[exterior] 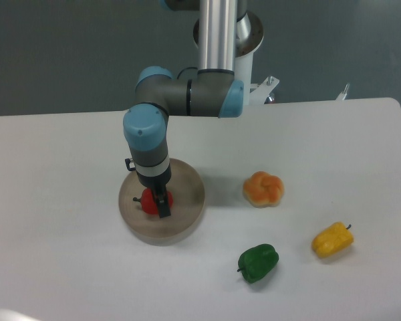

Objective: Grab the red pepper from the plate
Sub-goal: 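Lift the red pepper up off the plate with the gripper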

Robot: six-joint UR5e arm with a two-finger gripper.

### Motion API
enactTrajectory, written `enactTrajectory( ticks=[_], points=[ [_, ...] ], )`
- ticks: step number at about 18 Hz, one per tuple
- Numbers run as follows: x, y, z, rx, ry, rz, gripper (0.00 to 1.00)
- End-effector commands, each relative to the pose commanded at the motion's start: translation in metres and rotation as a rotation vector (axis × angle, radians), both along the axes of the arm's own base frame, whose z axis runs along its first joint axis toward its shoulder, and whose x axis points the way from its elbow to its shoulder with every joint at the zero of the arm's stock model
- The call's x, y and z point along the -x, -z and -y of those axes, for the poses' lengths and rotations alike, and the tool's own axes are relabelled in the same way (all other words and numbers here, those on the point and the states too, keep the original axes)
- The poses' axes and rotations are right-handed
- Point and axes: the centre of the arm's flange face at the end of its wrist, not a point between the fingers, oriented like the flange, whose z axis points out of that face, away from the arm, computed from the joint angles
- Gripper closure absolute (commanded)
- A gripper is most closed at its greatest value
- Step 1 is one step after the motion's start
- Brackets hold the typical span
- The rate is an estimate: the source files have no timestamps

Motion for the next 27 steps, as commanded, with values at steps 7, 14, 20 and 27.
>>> enactTrajectory(
  ticks=[7, 14, 20, 27],
  points=[
    [-0.001, -0.001, -0.004, -0.005, 0.008, -0.003, 0.3],
    [0.005, -0.016, -0.005, -0.028, 0.014, -0.013, 0.56],
    [0.067, -0.074, 0.004, -0.099, -0.057, -0.067, 0.57],
    [0.218, -0.136, 0.042, -0.123, -0.086, -0.126, 0.57]
  ],
)
